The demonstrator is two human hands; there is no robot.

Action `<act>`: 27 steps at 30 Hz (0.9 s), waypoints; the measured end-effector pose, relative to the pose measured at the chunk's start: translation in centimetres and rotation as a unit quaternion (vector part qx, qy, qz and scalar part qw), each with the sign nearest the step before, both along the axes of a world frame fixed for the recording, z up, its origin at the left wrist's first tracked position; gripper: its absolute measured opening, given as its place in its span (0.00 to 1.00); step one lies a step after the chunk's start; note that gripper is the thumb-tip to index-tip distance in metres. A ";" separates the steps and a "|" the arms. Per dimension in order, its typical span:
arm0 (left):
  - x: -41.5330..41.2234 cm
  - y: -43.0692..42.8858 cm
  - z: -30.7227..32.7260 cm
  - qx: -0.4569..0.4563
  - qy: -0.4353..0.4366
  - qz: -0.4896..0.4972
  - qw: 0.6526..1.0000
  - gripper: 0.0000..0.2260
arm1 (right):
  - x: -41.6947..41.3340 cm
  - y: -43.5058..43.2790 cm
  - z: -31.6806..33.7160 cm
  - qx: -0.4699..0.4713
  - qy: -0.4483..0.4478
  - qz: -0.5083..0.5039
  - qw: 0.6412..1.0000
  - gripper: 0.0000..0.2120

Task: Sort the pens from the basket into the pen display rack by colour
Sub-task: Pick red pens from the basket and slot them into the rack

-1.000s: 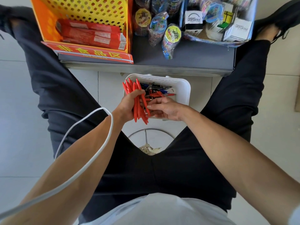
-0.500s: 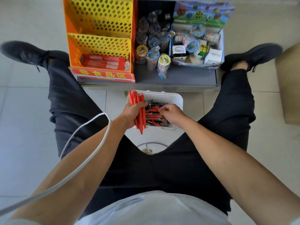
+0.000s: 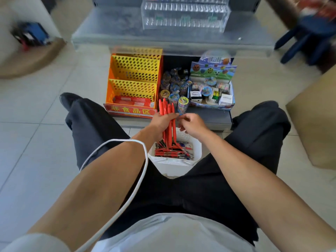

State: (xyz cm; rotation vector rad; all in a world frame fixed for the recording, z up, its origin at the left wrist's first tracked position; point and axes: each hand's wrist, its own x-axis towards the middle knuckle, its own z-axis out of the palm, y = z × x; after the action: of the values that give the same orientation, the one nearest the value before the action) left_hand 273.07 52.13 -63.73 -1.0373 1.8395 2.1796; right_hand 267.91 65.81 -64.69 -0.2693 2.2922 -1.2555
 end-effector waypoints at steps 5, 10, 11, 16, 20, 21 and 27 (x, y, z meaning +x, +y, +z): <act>0.6 0.2 1.7 -0.016 0.035 0.009 0.999 0.24 | 0.8 -0.4 2.4 -0.043 0.046 -0.001 0.998 0.10; -0.1 0.3 5.3 -0.040 0.064 -0.006 0.997 0.08 | 0.3 -0.5 5.1 -0.077 0.084 -0.010 0.993 0.11; -0.4 0.2 5.8 -0.043 0.072 -0.016 0.996 0.09 | 0.3 -0.5 5.6 -0.085 0.085 -0.014 0.993 0.10; -2.6 -1.4 6.7 -0.085 0.091 -0.059 0.990 0.12 | -0.9 -1.0 7.0 -0.125 0.082 -0.020 0.989 0.07; -4.7 -2.9 6.3 -0.079 0.103 -0.050 0.990 0.10 | -2.9 -2.6 7.2 -0.141 0.091 -0.033 0.985 0.07; -5.5 -3.4 6.3 -0.074 0.113 -0.035 0.990 0.08 | -3.6 -3.2 7.3 -0.147 0.096 -0.039 0.984 0.06; -9.9 -5.8 7.5 -0.032 0.173 0.019 0.984 0.03 | -8.2 -6.2 9.2 -0.197 0.082 -0.040 0.976 0.08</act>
State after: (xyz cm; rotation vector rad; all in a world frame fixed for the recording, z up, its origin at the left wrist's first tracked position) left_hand 263.13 46.36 -56.27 -0.7438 2.0530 2.4676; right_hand 259.69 59.56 -55.47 -0.4371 2.1855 -1.7888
